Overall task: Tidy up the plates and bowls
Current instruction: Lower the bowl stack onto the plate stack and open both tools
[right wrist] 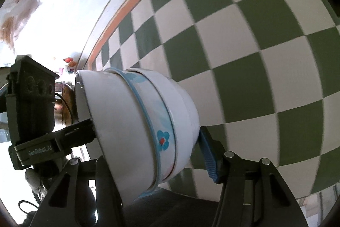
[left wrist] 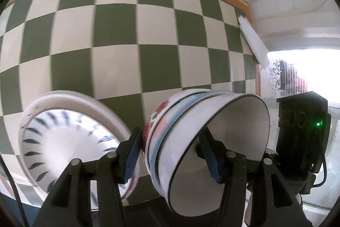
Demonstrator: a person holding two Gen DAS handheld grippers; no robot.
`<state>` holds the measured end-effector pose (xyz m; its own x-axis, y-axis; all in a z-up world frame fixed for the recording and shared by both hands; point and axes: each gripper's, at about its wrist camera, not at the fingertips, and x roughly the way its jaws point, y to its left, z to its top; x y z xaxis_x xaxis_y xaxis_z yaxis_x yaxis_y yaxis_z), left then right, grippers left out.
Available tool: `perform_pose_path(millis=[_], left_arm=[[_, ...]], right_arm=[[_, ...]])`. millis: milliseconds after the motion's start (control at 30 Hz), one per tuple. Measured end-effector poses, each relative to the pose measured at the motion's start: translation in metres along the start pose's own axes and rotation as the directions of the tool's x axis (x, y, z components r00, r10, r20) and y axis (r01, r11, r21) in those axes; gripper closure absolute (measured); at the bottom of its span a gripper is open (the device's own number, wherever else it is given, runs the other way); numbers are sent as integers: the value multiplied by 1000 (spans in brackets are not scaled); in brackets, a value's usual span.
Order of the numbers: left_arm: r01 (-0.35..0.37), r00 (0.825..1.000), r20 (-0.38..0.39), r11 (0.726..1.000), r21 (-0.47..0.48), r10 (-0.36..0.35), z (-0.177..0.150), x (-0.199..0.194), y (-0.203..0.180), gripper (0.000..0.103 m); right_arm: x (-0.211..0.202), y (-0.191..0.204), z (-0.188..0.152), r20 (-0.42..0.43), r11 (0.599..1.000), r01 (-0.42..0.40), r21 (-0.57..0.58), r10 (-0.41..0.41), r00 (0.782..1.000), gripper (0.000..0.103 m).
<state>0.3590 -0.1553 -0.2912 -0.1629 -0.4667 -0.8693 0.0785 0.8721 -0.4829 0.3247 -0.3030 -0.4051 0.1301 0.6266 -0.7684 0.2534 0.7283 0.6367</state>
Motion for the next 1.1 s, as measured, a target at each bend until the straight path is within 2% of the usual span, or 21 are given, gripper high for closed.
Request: perform_pose_path(millis=[267,500,767,1100], left_arm=[[-6,999,43,1000,3,6,-17,-32,50,51],[-9,999,47,999,-37,11,-29,-43,97,52],[-9,999,46,997,-81,13,-36,-48,131,52],[-13,999,47,994,-106,18,-38,-41,147,52]], right_arm=[[33,57,-19,17,998,14,-61,-13,1000,47],[65,86,-34,-8,996,22,-91,-23,1000,47],[104,106,-39,-42,994,20,-111,-24,999,47],[121,109,-40,-49,990,35,-135,-42,998,47]])
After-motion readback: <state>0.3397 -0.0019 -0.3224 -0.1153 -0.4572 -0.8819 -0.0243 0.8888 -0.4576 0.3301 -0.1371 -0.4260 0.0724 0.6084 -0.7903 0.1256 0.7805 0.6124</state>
